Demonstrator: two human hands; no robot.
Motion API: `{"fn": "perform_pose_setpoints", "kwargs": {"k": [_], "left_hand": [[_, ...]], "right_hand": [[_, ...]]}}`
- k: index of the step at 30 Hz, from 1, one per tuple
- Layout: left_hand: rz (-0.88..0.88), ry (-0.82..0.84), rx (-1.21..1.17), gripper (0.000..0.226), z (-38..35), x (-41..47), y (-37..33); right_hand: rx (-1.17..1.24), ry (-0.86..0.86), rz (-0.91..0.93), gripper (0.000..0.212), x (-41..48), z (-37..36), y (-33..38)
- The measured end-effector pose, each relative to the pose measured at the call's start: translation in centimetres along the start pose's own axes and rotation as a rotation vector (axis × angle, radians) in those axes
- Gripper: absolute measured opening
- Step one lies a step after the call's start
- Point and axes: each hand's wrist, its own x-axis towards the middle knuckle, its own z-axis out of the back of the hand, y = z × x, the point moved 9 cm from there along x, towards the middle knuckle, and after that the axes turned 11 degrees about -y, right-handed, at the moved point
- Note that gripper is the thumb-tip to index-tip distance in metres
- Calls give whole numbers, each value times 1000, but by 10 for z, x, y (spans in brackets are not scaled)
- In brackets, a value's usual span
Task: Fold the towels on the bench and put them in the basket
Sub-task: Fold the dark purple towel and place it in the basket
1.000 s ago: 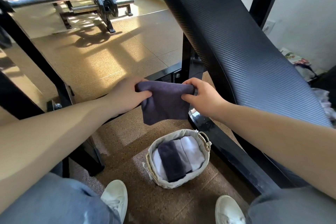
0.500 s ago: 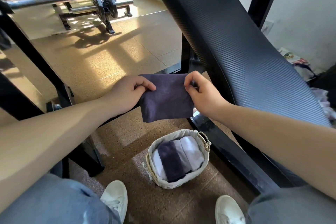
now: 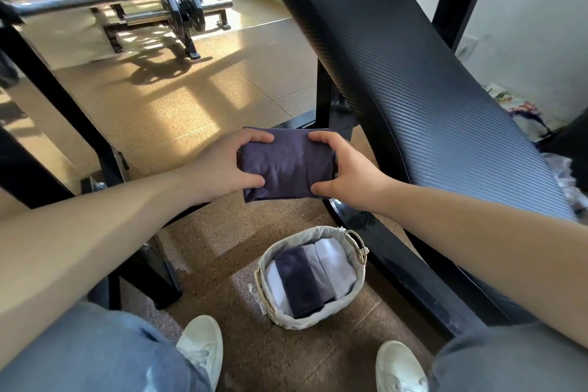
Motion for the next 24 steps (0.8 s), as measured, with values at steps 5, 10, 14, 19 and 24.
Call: {"fn": "perform_pose_setpoints", "kwargs": {"k": [5, 10, 14, 19, 24], "left_hand": [[-58, 14, 104, 65, 0, -1, -3], [-168, -5, 264, 58, 2, -2, -12], [-128, -28, 253, 56, 7, -3, -10], [-96, -23, 180, 58, 9, -4, -9], [-51, -40, 162, 64, 13, -3, -7]], "right_hand": [[-137, 5, 71, 86, 1, 3, 4], [-266, -28, 142, 79, -1, 10, 9], [-272, -101, 168, 69, -2, 17, 12], [-233, -146, 194, 67, 0, 20, 11], [-193, -181, 217, 63, -1, 25, 16]]}}
